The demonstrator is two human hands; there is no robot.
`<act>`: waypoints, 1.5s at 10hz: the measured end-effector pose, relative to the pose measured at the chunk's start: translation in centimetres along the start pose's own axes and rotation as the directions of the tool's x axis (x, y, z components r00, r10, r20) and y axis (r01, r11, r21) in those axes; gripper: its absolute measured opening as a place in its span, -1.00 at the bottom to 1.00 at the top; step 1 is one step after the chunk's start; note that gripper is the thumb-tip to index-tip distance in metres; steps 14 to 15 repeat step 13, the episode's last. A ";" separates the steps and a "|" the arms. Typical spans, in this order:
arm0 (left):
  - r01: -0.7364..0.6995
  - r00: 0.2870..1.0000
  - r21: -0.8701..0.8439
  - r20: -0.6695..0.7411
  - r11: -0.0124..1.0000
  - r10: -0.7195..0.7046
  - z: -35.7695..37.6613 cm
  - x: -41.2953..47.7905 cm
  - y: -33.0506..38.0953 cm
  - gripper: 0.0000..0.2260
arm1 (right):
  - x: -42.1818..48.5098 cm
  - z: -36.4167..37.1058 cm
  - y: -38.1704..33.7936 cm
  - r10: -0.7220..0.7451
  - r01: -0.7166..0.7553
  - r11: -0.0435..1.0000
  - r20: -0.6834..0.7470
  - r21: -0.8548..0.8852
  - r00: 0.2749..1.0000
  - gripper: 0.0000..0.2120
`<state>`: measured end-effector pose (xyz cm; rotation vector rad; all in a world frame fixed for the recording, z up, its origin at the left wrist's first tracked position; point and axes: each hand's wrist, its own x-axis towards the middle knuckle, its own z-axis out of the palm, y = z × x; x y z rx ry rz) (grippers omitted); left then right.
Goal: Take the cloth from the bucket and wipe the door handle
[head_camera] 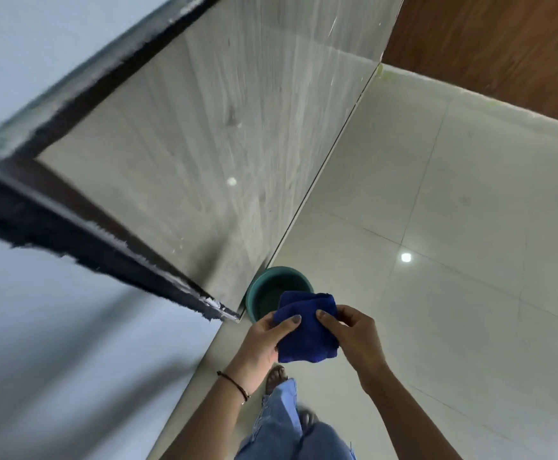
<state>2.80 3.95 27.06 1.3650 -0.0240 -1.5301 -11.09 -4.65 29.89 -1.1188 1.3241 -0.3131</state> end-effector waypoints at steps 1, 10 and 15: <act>0.041 0.982 0.017 -0.188 0.999 -0.037 -0.9 6.0 -1.1 -0.61 | 6.4 1.2 2.4 0.052 -0.056 0.996 -0.058 -0.066 0.997 -0.93; 0.472 0.707 0.390 -0.704 0.791 -0.075 -21.4 60.4 -30.3 -0.73 | 55.2 18.2 43.4 0.590 -0.559 0.703 -0.078 -0.441 0.804 -0.60; 0.260 0.841 0.232 -0.532 0.937 -0.102 -16.0 49.4 -22.9 -0.66 | 46.2 14.1 33.4 0.457 -0.435 0.826 -0.025 -0.358 0.889 -0.66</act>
